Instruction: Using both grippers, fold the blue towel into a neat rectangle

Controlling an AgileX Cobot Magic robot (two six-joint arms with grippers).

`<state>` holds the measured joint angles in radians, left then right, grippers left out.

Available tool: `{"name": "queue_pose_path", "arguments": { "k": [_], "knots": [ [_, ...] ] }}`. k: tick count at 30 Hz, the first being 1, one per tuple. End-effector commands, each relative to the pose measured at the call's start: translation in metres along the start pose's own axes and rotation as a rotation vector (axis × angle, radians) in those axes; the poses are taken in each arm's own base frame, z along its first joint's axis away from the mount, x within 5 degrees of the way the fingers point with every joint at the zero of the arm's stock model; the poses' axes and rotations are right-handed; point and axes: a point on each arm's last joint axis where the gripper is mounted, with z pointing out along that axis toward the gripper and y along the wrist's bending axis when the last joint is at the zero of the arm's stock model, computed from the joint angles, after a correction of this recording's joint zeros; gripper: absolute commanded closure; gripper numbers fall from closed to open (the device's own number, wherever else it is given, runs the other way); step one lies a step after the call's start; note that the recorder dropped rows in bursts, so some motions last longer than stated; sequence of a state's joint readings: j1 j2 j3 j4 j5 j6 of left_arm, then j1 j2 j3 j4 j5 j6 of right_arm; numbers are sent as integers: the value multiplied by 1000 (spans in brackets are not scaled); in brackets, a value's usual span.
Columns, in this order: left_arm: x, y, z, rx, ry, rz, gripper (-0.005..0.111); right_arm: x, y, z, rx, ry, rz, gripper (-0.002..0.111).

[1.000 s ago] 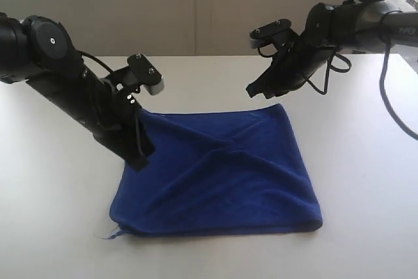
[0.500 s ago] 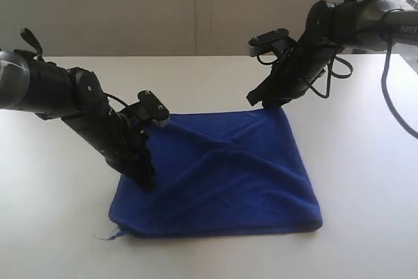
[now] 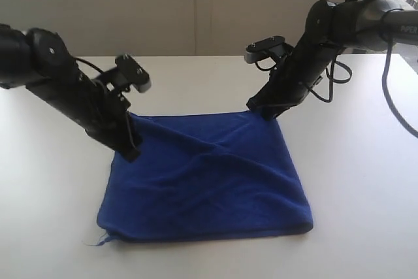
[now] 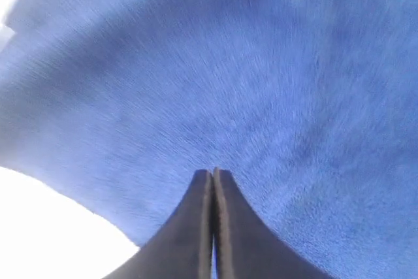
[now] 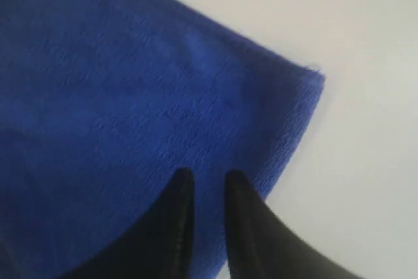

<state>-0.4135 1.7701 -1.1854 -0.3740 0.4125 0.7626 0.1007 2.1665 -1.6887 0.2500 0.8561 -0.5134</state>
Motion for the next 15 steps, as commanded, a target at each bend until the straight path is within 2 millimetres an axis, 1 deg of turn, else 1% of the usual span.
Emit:
{"name": "queue_pose_path", "arguments": {
  "k": [1, 3, 5, 8, 9, 10, 12, 14, 15],
  "knots": [
    [-9, -3, -52, -52, -97, -15, 107, 8, 7, -12, -68, 84, -55, 108],
    [-5, -3, -71, -89, -127, -50, 107, 9, 13, -22, -106, 96, -70, 108],
    [2, -5, -88, -126, -149, -88, 107, 9, 26, -36, -145, 70, -105, 108],
    [18, -12, -104, -168, -184, -155, 107, 14, 56, -52, -228, 26, -183, 108],
    [23, -17, -109, -177, -199, -191, 107, 16, 68, -54, -246, 15, -216, 108],
    [28, -22, -112, -180, -208, -219, 107, 18, 81, -54, -254, 11, -243, 108],
    [42, -33, -119, -183, -223, -279, 107, 23, 102, -47, -253, 8, -281, 108],
    [58, -45, -123, -187, -233, -315, 107, 28, 126, -34, -263, 26, -325, 108],
    [66, -51, -126, -189, -237, -325, 107, 30, 135, -28, -265, 32, -343, 108]
  ]
}}
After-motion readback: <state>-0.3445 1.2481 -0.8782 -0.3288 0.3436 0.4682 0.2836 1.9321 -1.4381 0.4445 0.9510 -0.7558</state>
